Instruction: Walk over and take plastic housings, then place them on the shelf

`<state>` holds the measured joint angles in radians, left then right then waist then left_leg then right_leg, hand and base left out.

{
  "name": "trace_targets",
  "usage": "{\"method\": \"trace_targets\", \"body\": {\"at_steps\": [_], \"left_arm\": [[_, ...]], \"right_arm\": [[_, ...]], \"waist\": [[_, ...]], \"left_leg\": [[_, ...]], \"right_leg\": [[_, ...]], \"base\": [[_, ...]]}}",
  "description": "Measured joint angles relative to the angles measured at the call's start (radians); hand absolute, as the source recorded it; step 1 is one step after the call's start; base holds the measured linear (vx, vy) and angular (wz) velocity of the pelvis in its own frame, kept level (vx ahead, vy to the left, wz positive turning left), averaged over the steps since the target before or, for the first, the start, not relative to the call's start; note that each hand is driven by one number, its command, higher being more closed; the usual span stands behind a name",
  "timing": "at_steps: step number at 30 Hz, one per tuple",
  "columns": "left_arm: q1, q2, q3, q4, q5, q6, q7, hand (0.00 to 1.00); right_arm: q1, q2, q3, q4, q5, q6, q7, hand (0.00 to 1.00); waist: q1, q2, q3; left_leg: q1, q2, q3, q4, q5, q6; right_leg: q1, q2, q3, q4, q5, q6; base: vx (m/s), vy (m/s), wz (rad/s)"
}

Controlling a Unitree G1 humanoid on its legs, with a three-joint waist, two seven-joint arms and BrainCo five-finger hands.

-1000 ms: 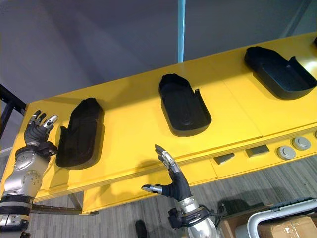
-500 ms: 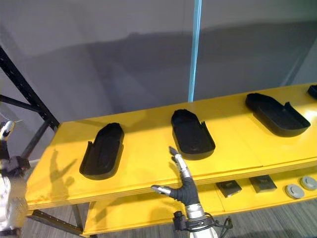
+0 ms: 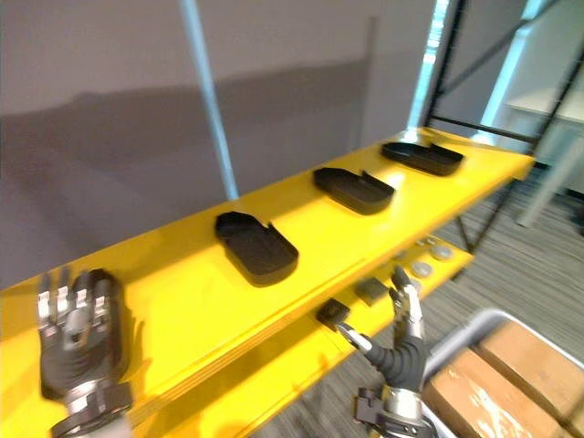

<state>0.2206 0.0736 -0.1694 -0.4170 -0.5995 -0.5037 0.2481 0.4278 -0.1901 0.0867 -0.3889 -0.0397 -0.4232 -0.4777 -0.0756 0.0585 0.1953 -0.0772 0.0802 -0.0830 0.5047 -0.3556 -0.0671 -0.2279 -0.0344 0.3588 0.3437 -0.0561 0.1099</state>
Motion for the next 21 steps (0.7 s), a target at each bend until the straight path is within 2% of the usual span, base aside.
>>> {"method": "trace_targets", "body": {"at_steps": [1, 3, 4, 5, 6, 7, 8, 9, 10, 11, 12, 13, 14, 15, 16, 17, 18, 19, 21], "left_arm": [[-0.02, 0.01, -0.009, 0.018, 0.01, -0.002, 0.017, 0.0], [-0.095, 0.011, -0.019, 0.084, 0.056, -0.006, 0.099, 0.0], [-0.113, 0.01, -0.023, 0.094, 0.055, -0.009, 0.109, 0.0], [-0.143, 0.012, -0.029, 0.108, 0.061, -0.022, 0.12, 0.0], [-0.161, 0.019, -0.043, 0.11, 0.076, -0.039, 0.122, 0.0], [-0.172, 0.017, -0.052, 0.109, 0.078, -0.047, 0.122, 0.0], [-0.195, 0.014, -0.058, 0.11, 0.084, -0.066, 0.119, 0.0], [-0.23, 0.012, -0.057, 0.121, 0.1, -0.074, 0.118, 0.0], [-0.237, 0.013, -0.059, 0.125, 0.106, -0.074, 0.118, 0.0], [-0.236, 0.01, -0.072, 0.125, 0.117, -0.08, 0.117, 0.0], [-0.226, 0.007, -0.084, 0.125, 0.12, -0.085, 0.115, 0.0], [-0.225, 0.006, -0.091, 0.124, 0.12, -0.086, 0.109, 0.0], [-0.225, 0.001, -0.093, 0.126, 0.12, -0.082, 0.102, 0.0], [-0.23, -0.003, -0.096, 0.128, 0.118, -0.065, 0.075, 0.0], [-0.231, -0.005, -0.097, 0.132, 0.116, -0.054, 0.06, 0.0], [-0.248, 0.013, -0.114, 0.177, 0.11, -0.023, 0.033, 0.0], [-0.257, 0.028, -0.135, 0.244, 0.11, 0.025, 0.012, 0.0], [-0.259, 0.028, -0.147, 0.29, 0.109, 0.055, -0.006, 0.0], [-0.25, 0.011, -0.205, 0.445, 0.11, 0.197, -0.044, 0.0]], "right_arm": [[-0.002, 0.005, -0.012, 0.014, 0.0, -0.001, -0.005, 0.0], [-0.013, 0.016, -0.058, 0.06, 0.0, -0.001, -0.012, 0.0], [-0.016, 0.018, -0.064, 0.062, 0.0, -0.001, -0.013, 0.0], [-0.015, 0.024, -0.068, 0.062, -0.002, -0.001, -0.024, 0.0], [-0.003, 0.033, -0.064, 0.06, -0.006, 0.001, -0.044, 0.0], [0.0, 0.033, -0.063, 0.06, -0.006, 0.002, -0.054, 0.0], [-0.009, 0.033, -0.061, 0.066, -0.014, 0.008, -0.066, 0.0], [-0.03, 0.043, -0.061, 0.072, -0.018, 0.011, -0.08, 0.0], [-0.037, 0.045, -0.06, 0.087, -0.019, 0.01, -0.085, 0.0], [-0.05, 0.048, -0.058, 0.124, -0.026, 0.01, -0.084, 0.0], [-0.056, 0.047, -0.048, 0.151, -0.027, 0.01, -0.083, 0.0], [-0.058, 0.048, -0.037, 0.163, -0.028, 0.01, -0.081, 0.0], [-0.07, 0.042, -0.023, 0.182, -0.027, 0.011, -0.074, 0.0], [-0.103, 0.039, -0.002, 0.22, -0.027, 0.011, -0.056, 0.0], [-0.12, 0.041, -0.004, 0.23, -0.027, 0.012, -0.049, 0.0], [-0.115, 0.055, -0.011, 0.248, -0.018, 0.012, -0.04, 0.0], [-0.094, 0.07, -0.027, 0.281, 0.017, 0.02, -0.024, 0.0], [-0.099, 0.069, -0.042, 0.315, 0.029, 0.032, -0.014, 0.0], [-0.105, 0.068, -0.081, 0.467, 0.103, 0.109, 0.035, 0.0]], "waist": [[-0.005, -0.001, -0.001], [-0.013, 0.0, 0.007], [-0.018, -0.002, 0.008], [-0.025, -0.01, 0.022], [-0.032, -0.032, 0.03], [-0.033, -0.04, 0.031], [-0.027, -0.036, 0.024], [-0.033, -0.029, 0.045], [-0.035, -0.032, 0.047], [-0.036, -0.041, 0.049], [-0.03, -0.046, 0.046], [-0.027, -0.058, 0.043], [-0.026, -0.059, 0.045], [-0.014, -0.037, 0.036], [0.006, -0.02, 0.032], [-0.003, -0.046, 0.024], [-0.011, -0.09, 0.007], [-0.018, -0.082, 0.013], [-0.017, -0.069, 0.004]], "left_leg": [[0.0, 0.004, 0.04, -0.002, 0.002, 0.003], [0.032, 0.021, 0.171, -0.06, 0.024, 0.032], [0.039, 0.021, 0.203, -0.082, 0.033, 0.041], [0.074, 0.013, 0.271, -0.12, 0.045, 0.053], [0.104, -0.022, 0.306, -0.135, 0.053, 0.067], [0.107, -0.037, 0.293, -0.152, 0.056, 0.074], [0.107, -0.032, 0.321, -0.198, 0.064, 0.089], [0.112, -0.015, 0.375, -0.215, 0.084, 0.079], [0.118, -0.011, 0.394, -0.23, 0.097, 0.076], [0.14, -0.003, 0.428, -0.251, 0.112, 0.067], [0.153, 0.003, 0.461, -0.248, 0.113, 0.064], [0.153, -0.006, 0.472, -0.237, 0.108, 0.058], [0.145, -0.011, 0.447, -0.243, 0.105, 0.057], [0.139, -0.015, 0.369, -0.301, 0.111, 0.073], [0.143, 0.008, 0.371, -0.32, 0.131, 0.076], [0.145, 0.007, 0.395, -0.312, 0.134, 0.072], [0.152, -0.022, 0.385, -0.306, 0.132, 0.068], [0.153, -0.019, 0.378, -0.303, 0.13, 0.065], [0.152, -0.002, 0.356, -0.312, 0.151, 0.057]], "right_leg": [[-0.011, -0.003, -0.028, -0.019, 0.04, 0.002], [-0.013, -0.017, -0.169, -0.17, 0.205, -0.047], [-0.017, -0.018, -0.198, -0.189, 0.229, -0.065], [-0.041, -0.018, -0.273, -0.14, 0.223, -0.08], [-0.056, -0.027, -0.314, -0.124, 0.238, -0.089], [-0.054, -0.027, -0.309, -0.153, 0.267, -0.078], [-0.047, -0.012, -0.29, -0.271, 0.373, -0.021], [-0.081, -0.004, -0.34, -0.119, 0.236, -0.114], [-0.099, -0.007, -0.377, -0.015, 0.146, -0.132], [-0.099, -0.027, -0.449, 0.137, 0.019, -0.126], [-0.078, -0.05, -0.494, 0.185, -0.051, -0.132], [-0.062, -0.047, -0.514, 0.15, -0.056, -0.149], [-0.049, -0.023, -0.506, 0.094, -0.042, -0.171], [0.004, 0.046, -0.466, -0.085, 0.036, -0.135], [0.003, 0.058, -0.493, -0.047, 0.01, -0.152], [0.003, 0.001, -0.509, 0.129, -0.092, -0.153], [0.085, -0.052, -0.48, 0.045, -0.161, -0.06], [0.1, -0.041, -0.481, 0.014, -0.156, -0.055], [0.135, -0.012, -0.492, -0.065, -0.109, -0.071]], "base": [[-0.02, 0.298, -1.78], [-0.01, 0.29, -1.9], [-0.04, 0.202, -1.6], [-0.05, 0.172, -1.49], [-0.06, 0.192, -1.47], [-0.06, 0.127, -1.55], [-0.09, -0.022, -1.45], [-0.1, -0.047, -1.37], [-0.05, -0.06, -1.05], [-0.01, -0.051, -0.87], [0.0, -0.059, -0.91], [-0.03, -0.065, -0.79], [-0.06, -0.016, -1.13], [-0.09, -0.001, -1.3], [-0.08, 0.001, -1.29], [-0.02, -0.069, -0.54], [0.01, -0.071, -0.12], [0.02, -0.116, 0.19], [0.01, -0.084, 0.07]]}}
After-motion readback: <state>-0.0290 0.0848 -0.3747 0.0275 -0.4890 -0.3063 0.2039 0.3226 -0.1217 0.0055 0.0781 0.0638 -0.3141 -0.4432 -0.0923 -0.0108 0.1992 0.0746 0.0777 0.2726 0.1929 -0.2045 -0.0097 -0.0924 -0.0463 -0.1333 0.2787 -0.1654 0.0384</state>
